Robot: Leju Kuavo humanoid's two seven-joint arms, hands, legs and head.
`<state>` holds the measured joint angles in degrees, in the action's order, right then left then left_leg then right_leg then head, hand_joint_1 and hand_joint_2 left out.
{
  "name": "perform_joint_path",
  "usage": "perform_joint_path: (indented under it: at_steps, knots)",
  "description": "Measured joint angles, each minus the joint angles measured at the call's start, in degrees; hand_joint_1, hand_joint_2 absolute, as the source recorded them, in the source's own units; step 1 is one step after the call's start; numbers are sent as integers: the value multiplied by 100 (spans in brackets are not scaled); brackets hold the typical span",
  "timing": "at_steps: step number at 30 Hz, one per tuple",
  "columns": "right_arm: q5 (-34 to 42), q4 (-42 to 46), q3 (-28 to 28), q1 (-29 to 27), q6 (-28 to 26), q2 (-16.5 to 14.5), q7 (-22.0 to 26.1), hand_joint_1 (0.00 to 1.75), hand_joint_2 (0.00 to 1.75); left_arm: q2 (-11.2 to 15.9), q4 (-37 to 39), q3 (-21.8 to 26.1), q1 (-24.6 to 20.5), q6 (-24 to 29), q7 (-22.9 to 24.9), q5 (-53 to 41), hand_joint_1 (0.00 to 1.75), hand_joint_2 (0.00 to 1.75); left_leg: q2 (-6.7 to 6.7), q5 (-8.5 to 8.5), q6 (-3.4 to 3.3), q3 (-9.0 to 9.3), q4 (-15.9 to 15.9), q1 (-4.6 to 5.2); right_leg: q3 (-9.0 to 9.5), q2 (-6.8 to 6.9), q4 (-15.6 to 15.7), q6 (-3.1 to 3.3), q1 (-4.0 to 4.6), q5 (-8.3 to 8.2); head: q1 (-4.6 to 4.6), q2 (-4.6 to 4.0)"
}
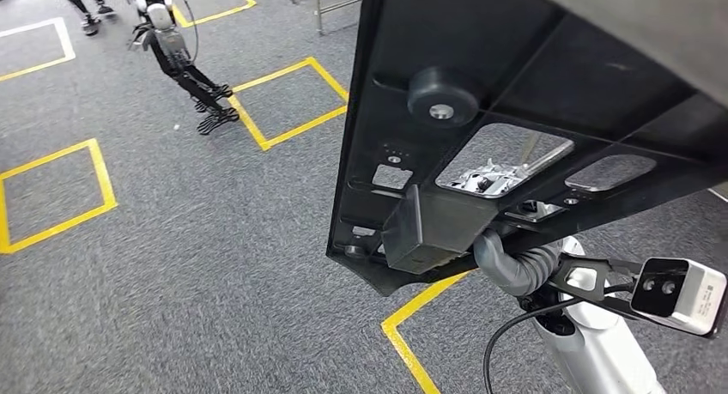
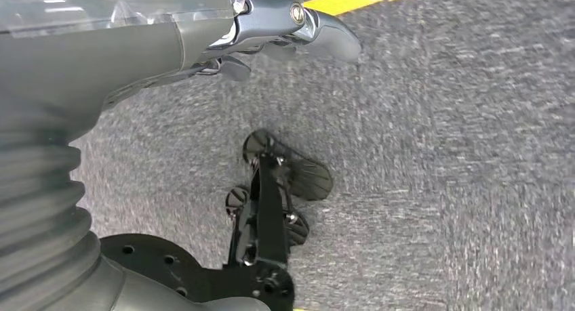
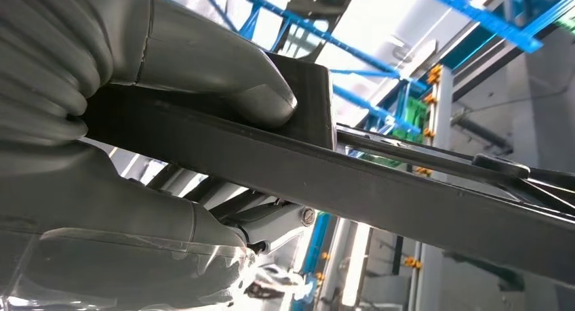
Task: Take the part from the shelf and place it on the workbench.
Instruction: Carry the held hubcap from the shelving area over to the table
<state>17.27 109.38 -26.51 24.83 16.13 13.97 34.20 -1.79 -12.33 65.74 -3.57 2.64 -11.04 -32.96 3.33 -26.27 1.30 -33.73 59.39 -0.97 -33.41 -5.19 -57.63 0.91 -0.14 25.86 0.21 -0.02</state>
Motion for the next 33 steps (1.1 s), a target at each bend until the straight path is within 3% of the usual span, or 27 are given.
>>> perform_joint_path:
  at_steps: [1,3,5,7,9,10,11,12,14,16,18,20,22,24,25,26,28,30,32,33]
  knots:
    - [-18,1,0,-6,-6,-8,-6,175,175,2,0,0,1,1,-2,-4,0,175,64,7,-23,49,-118,2,-26,-56,-12,-32,-7,-1,-1,1]
    - [-44,4,5,-20,-14,-17,-18,175,175,3,0,0,-5,6,-5,-11,0,175,-11,3,-81,68,-154,14,-60,-151,-13,-104,-25,-11,-2,1]
    - [-55,7,26,-20,-15,-19,-25,175,175,3,-1,1,-23,11,-9,-11,0,175,-130,24,-156,96,-202,5,-134,10,-166,-157,-18,97,14,2]
    - [-58,8,45,-15,-6,-27,-28,175,175,5,-2,1,-25,12,-13,-11,0,175,-260,29,-208,114,-231,4,-421,315,-764,-196,-17,414,35,2]
    - [-58,6,51,-32,10,-35,-28,175,175,7,-2,1,-15,11,-16,-11,0,175,-384,14,-223,116,-228,15,-795,437,-1489,-232,-43,689,42,1]
    - [-58,5,53,-45,16,-35,-29,175,175,7,-2,1,-12,11,-19,-10,0,175,-446,5,-221,120,-226,19,-879,457,-1633,-244,-55,689,43,1]
    - [-58,4,55,-53,21,-35,-30,175,175,7,-2,1,-12,9,-21,-10,0,175,-505,-7,-214,129,-225,20,-844,477,-1543,-250,-65,581,43,1]
    - [-58,4,56,-53,21,-37,-31,175,175,7,-1,1,-13,5,-23,-8,0,175,-561,-21,-202,146,-224,20,-689,520,-1226,-248,-69,388,43,1]
    - [-58,4,58,-27,22,-48,-37,175,175,7,-1,1,-20,-2,-31,-2,0,175,-655,-57,-160,189,-221,37,-269,733,-397,-215,-40,51,42,2]
    - [-56,4,60,4,17,-68,-61,175,175,7,-2,1,-28,-2,-39,5,0,175,-736,-89,-102,221,-223,62,-81,849,-9,-157,7,-34,38,2]
    - [-55,5,63,23,0,-80,-110,175,175,7,-2,1,-39,3,-45,5,0,175,-829,-111,-38,256,-237,69,-84,743,10,-94,26,-29,37,1]
    - [-48,6,68,42,-30,-95,-151,175,175,7,-4,1,-52,8,-46,-2,0,175,-766,-208,23,241,-127,47,-56,639,53,-30,6,-52,33,0]
    - [-25,6,68,69,-61,-127,-165,175,175,7,-7,1,-54,8,-45,-15,0,175,-548,-506,58,6,401,26,-30,542,85,24,-13,-70,16,0]
    - [-3,-2,64,80,-78,-152,-180,175,175,10,-7,1,-35,8,-44,-21,0,175,-419,-813,72,-376,1151,24,-30,425,79,52,-1,-65,3,1]
    - [3,-10,62,78,-81,-157,-189,175,175,12,-7,1,-21,9,-44,-20,0,175,-401,-845,74,-504,1368,24,-30,359,70,56,5,-62,1,1]
    - [5,-19,59,77,-83,-160,-196,175,175,13,-7,2,-10,9,-43,-22,0,175,-391,-763,70,-537,1374,24,-29,290,59,56,9,-57,1,1]
    - [6,-31,52,76,-89,-167,-197,175,175,14,-7,3,-4,9,-40,-34,0,175,-316,-350,44,-313,787,22,-24,156,29,41,8,-39,1,1]
    - [4,-31,45,78,-98,-185,-197,175,175,16,-7,2,-11,10,-32,-47,0,175,-108,-70,2,-18,102,16,-42,41,-8,0,11,-22,3,1]
    - [0,-32,37,78,-109,-201,-197,175,175,17,-7,1,-13,15,-19,-49,0,175,-10,-55,-38,85,-127,26,-80,-57,-21,-60,-5,-30,5,0]
    - [-3,-32,33,78,-114,-204,-197,175,175,17,-7,2,-17,17,-14,-49,0,175,-50,-47,-62,96,-150,28,-92,-106,-14,-94,-14,-41,3,1]
